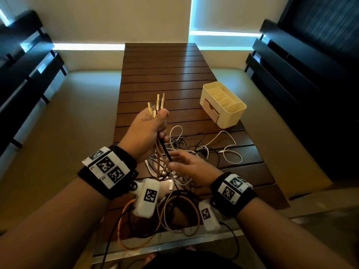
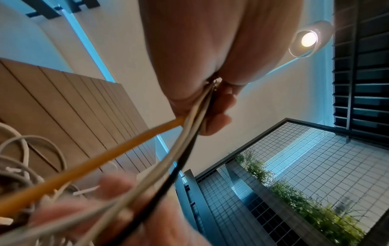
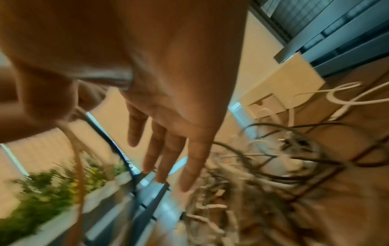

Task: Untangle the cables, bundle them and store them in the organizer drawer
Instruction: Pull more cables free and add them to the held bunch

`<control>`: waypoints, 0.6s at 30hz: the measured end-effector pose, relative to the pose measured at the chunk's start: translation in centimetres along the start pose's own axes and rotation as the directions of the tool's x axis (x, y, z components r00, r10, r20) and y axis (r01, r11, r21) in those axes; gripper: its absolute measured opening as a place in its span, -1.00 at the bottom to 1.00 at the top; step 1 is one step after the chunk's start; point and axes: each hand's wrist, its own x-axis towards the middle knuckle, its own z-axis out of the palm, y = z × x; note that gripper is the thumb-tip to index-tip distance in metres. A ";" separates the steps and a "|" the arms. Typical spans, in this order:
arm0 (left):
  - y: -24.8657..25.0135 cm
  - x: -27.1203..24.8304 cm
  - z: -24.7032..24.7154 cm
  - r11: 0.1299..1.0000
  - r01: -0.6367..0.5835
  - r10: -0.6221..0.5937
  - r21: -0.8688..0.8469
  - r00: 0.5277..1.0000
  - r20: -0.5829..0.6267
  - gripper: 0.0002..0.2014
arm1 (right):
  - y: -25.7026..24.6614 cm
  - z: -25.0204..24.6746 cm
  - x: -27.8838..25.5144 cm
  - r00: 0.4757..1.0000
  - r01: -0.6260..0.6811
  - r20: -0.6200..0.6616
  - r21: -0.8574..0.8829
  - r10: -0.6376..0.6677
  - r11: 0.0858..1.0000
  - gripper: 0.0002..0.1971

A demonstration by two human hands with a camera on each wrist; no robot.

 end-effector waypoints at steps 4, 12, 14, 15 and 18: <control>-0.1 -0.2 -1.2 0.996 -0.034 0.036 0.080 0.999 -0.027 -0.85 | 4.0 -0.4 0.6 0.992 -0.115 -0.052 -0.069 0.112 0.991 -0.67; -5.2 -1.4 -3.6 0.963 0.025 -0.014 0.269 0.999 -0.043 -0.88 | 6.4 1.9 1.2 0.967 -0.123 0.122 -0.543 0.223 0.831 -0.31; -6.5 -1.9 -3.8 0.961 0.053 -0.044 0.271 0.998 -0.041 -0.88 | 6.5 2.3 1.5 0.977 -0.044 0.126 -0.671 0.172 0.740 -0.27; -7.0 -2.1 -3.9 0.961 0.061 -0.052 0.271 0.998 -0.041 -0.87 | 6.7 2.6 1.7 0.981 0.007 0.140 -0.726 0.137 0.687 -0.26; -7.9 -2.3 -3.9 0.959 0.065 -0.056 0.277 0.998 -0.041 -0.82 | 7.9 3.5 2.8 0.981 0.108 0.181 -0.802 0.067 0.587 -0.45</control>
